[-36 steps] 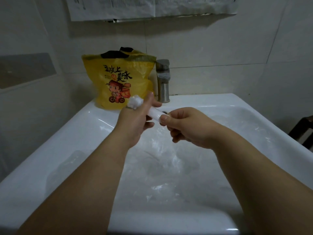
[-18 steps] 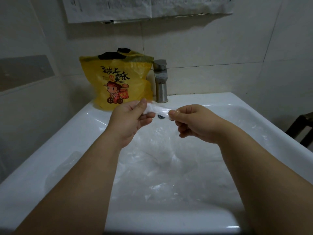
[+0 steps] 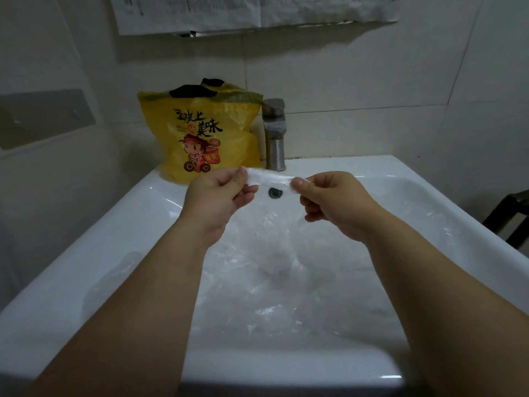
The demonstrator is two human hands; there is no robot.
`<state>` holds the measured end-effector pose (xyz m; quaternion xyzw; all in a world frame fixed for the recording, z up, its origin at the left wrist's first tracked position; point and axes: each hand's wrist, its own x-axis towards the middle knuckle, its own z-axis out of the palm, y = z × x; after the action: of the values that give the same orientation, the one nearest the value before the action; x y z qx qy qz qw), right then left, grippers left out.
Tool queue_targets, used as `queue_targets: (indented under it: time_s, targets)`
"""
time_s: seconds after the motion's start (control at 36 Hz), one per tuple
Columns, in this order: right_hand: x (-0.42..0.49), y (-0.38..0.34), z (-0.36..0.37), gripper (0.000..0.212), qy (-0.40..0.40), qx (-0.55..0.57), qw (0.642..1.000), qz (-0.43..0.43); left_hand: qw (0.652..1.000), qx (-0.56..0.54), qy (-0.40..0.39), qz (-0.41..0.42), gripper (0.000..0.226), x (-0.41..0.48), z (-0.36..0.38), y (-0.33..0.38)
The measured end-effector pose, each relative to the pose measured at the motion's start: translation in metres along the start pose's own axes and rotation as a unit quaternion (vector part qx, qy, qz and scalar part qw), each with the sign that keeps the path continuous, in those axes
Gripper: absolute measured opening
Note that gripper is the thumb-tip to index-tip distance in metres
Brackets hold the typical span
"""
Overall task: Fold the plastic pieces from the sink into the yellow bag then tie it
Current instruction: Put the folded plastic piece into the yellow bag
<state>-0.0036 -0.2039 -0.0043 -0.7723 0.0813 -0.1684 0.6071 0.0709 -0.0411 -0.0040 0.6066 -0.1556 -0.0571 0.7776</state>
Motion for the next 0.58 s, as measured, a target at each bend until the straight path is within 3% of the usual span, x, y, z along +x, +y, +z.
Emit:
queue_targets:
  time_s: [0.17, 0.25, 0.31, 0.42, 0.58]
  targets:
    - [-0.009, 0.000, 0.011, 0.014, 0.000, 0.061, 0.998, 0.020, 0.995, 0.002, 0.101, 0.007, 0.004, -0.003, -0.006, 0.001]
    - [-0.001, -0.013, 0.009, 0.027, 0.037, 0.059, 0.997, 0.031, 0.991, -0.010, 0.131, 0.035, 0.008, 0.008, -0.009, 0.014]
    - [0.009, -0.030, 0.007, 0.029, 0.059, 0.063, 0.996, 0.026, 0.989, 0.017, 0.131, 0.070, 0.013, 0.020, -0.011, 0.030]
    - [0.027, -0.067, 0.009, 0.012, 0.076, 0.020, 0.996, -0.030, 0.971, 0.094, 0.154, 0.155, 0.014, 0.044, -0.013, 0.064]
    - [0.060, -0.095, 0.016, 0.017, 0.094, -0.034, 0.991, -0.084, 0.926, 0.208, 0.180, 0.259, 0.012, 0.079, -0.013, 0.111]
